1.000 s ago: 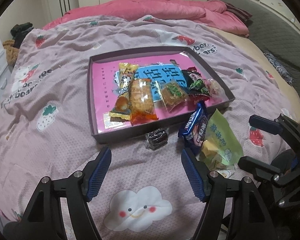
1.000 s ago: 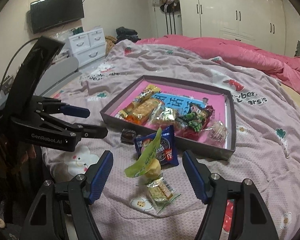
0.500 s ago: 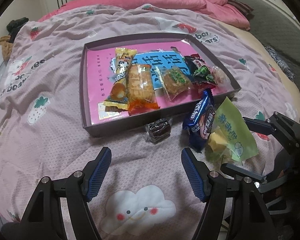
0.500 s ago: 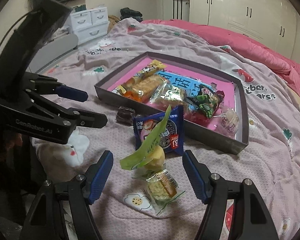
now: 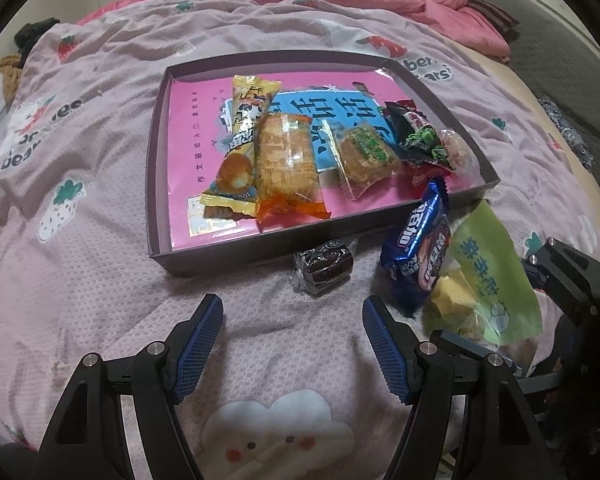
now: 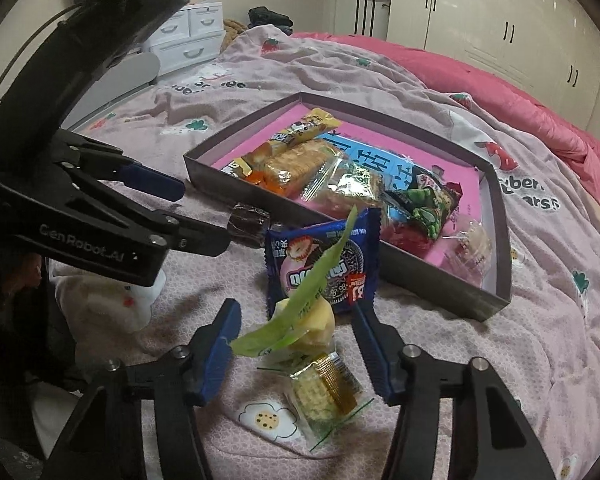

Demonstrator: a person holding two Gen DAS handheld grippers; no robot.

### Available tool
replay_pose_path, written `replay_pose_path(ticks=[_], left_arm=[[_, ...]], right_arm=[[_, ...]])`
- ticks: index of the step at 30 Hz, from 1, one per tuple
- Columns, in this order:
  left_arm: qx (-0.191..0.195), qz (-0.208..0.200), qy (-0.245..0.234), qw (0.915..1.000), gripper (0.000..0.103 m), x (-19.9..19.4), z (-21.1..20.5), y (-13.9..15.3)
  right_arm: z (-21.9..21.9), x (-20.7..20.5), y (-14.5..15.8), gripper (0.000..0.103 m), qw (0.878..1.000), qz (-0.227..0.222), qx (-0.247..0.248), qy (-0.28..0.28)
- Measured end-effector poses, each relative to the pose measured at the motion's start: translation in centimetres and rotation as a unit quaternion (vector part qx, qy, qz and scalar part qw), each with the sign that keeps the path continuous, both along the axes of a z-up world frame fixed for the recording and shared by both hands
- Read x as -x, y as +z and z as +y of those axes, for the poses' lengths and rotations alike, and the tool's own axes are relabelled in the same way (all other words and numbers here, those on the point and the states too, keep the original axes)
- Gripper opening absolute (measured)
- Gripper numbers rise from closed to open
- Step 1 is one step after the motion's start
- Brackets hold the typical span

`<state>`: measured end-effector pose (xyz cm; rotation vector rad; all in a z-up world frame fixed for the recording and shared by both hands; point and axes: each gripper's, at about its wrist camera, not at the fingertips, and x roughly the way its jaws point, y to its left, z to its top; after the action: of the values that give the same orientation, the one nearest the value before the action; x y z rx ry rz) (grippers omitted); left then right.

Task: Organize snacks
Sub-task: 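Move both open tools toward the dark candy and the clear cracker pack, then grasp the dark wrapped candy with the left tool while the right tool grasps the green bag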

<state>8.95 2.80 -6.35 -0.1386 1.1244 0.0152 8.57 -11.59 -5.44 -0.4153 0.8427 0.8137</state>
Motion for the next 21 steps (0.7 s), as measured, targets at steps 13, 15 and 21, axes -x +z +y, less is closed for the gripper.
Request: replay_pose_path(ticks=[13, 15, 21], left_arm=[[0.012, 0.002, 0.02, 0.9997, 0.074, -1.5, -0.2, -1.4], [0.019, 0.003, 0.028, 0.9994, 0.074, -1.5, -0.1, -1.6], [0.035, -0.005, 0.041, 0.9986, 0.07, -1.7, 0.1, -1.6]], right_arm=[[0.0, -0.6, -0.3, 0.041, 1.0, 0.018, -0.008, 0.001], [0.0, -0.7, -0.3, 0.041, 1.0, 0.02, -0.01, 0.001], [0.0, -0.9, -0.5, 0.041, 1.0, 0.024, -0.01, 0.001]])
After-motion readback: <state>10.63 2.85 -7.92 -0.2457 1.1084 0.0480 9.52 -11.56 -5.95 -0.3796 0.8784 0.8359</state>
